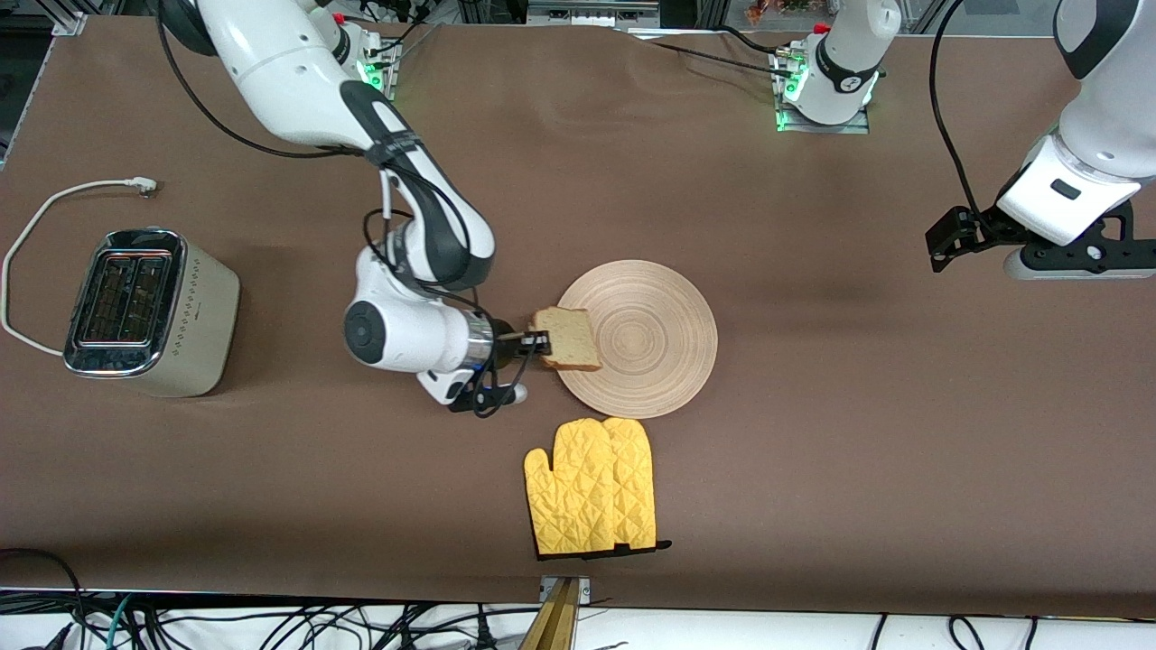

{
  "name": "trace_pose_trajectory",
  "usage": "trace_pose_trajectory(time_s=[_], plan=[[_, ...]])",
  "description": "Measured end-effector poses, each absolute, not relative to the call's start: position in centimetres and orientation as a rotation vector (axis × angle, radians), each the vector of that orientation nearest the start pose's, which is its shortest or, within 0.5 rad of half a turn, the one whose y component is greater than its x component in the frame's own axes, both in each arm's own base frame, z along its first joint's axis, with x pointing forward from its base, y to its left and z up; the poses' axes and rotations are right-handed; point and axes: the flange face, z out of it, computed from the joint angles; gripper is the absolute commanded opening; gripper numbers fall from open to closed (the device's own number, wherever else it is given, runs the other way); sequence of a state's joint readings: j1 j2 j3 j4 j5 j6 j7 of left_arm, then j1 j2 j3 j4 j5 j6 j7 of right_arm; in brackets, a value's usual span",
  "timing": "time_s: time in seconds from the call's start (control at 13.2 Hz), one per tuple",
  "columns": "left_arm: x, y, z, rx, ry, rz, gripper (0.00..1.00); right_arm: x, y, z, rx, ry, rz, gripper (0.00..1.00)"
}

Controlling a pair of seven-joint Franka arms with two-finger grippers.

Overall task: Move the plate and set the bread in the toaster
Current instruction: 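Carry the bread slice with the right gripper over the toaster, then lower the bread slice into a toaster slot with the right gripper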

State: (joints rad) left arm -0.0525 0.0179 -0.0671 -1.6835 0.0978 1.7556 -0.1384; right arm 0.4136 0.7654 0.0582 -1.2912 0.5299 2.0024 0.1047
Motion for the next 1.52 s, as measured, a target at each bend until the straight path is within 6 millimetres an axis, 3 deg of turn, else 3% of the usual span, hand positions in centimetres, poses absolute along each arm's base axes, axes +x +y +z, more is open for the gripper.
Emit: trace_pose_trajectory(time_s=[0.15, 0.46, 0.61, 0.99, 1.22, 1.52], plan=[[57.0, -5.9, 57.8, -3.052, -0.006, -0.101, 1.0, 66.2, 29.6, 34.1, -2.737, -0.155, 0.372, 0.0], [57.0, -5.8, 57.8, -3.052, -0.011, -0.101, 1.0, 67.0, 14.3, 43.1, -3.014, -0.027, 0.458, 0.0], [57.0, -5.7, 57.8, -3.052, -0.011, -0.101, 1.0, 66.4, 8.4, 45.7, -3.117, 0.032, 0.493, 0.0], [57.1, -5.7, 57.8, -3.052, -0.012, -0.101, 1.0, 64.9, -6.0, 49.1, -3.252, 0.148, 0.567, 0.0], [57.1, -5.7, 57.8, -3.052, -0.013, -0.101, 1.0, 63.8, -10.7, 50.2, -3.318, 0.21, 0.612, 0.0], [57.1, -5.7, 57.8, -3.052, -0.013, -0.101, 1.0, 64.0, -12.4, 48.4, -3.364, 0.239, 0.662, 0.0]])
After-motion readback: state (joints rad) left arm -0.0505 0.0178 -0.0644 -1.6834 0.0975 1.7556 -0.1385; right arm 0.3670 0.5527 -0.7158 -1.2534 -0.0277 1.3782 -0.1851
